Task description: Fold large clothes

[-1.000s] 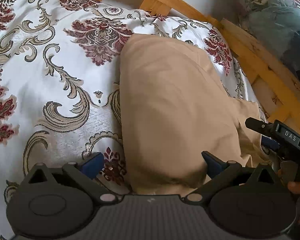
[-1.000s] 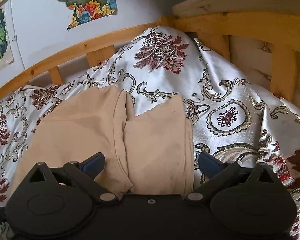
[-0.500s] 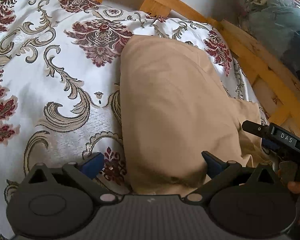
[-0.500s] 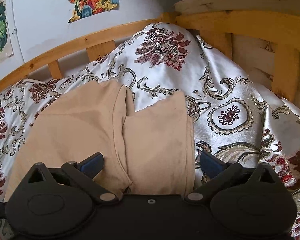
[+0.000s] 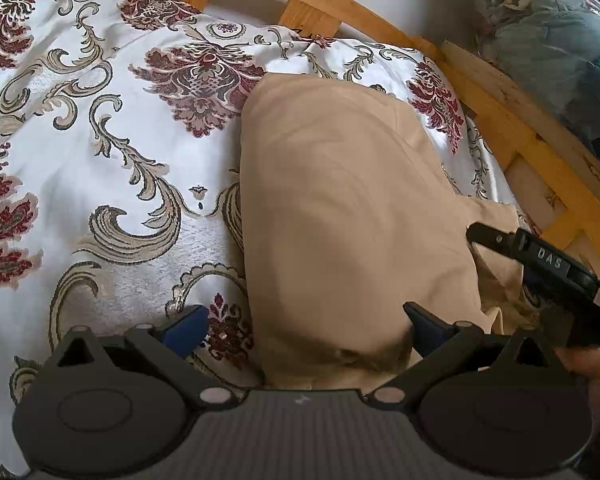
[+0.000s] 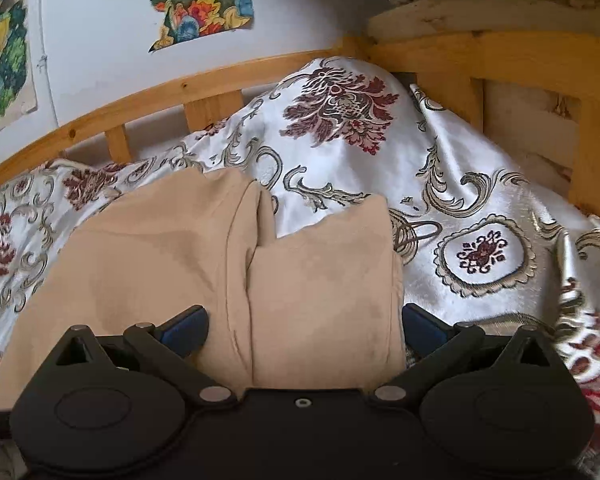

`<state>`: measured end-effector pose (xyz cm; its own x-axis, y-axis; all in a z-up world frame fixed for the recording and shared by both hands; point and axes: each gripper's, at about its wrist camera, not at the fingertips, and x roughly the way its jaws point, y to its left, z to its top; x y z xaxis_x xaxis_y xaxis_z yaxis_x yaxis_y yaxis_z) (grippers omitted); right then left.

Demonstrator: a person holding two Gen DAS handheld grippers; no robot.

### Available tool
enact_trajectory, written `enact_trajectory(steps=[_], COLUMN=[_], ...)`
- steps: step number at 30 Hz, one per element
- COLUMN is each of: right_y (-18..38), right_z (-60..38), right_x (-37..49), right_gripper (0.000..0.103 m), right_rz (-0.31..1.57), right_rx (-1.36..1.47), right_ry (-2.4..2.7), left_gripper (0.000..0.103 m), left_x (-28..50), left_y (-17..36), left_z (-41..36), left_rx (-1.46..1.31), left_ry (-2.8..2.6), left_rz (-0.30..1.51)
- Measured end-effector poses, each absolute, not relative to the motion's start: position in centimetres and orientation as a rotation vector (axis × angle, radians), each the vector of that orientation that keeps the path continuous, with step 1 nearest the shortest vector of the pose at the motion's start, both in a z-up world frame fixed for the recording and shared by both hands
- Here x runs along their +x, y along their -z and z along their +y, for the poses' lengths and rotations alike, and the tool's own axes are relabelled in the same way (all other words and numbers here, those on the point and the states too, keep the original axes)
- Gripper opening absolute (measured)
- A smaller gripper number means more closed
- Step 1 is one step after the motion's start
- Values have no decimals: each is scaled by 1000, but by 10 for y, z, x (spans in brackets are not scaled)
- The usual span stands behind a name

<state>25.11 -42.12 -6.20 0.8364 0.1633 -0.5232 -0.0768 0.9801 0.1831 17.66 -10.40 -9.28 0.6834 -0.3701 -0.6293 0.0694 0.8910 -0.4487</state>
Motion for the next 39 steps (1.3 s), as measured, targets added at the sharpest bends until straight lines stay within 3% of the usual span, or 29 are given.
enact_trajectory(steps=[6,10,12,16,17,20,23,31,35,39], right_y=[59,58,56,55,55,52,46,33,33,30], right_z=[-421,-424,-433,-448,-451,-452,-444,-378,-370,-391], right_x=[250,253,256,260,261,259,253,221,217,227], right_gripper=[70,73,86,87,82,44,34,32,32,40], right_rz=[569,584,591,593,590,585,550,382,377,434], right_rx=[101,102,150,217,224,235,182,-277,-310,-147], right_ry=[-53,-46,-52,-79,-81,-77,-79,-172,-183,-141], left_gripper=[103,103,103,103,103,103,103,103,103,103], left_x=[174,173,173,172,171,171,171,171,171,171], left_y=[92,92,92,92,92,92,92,91,92,92], left_z=[-104,-103,-103,-104,-105,-105,-105,-105,-106,-106], left_rx=[-402,-399,-396,-392,-391,-387,-387,-383,-383,-383], left_ry=[251,257,259,255,253,250,250,246,246,245], left_rz=[777,777,775,770,768,764,764,761,760,760])
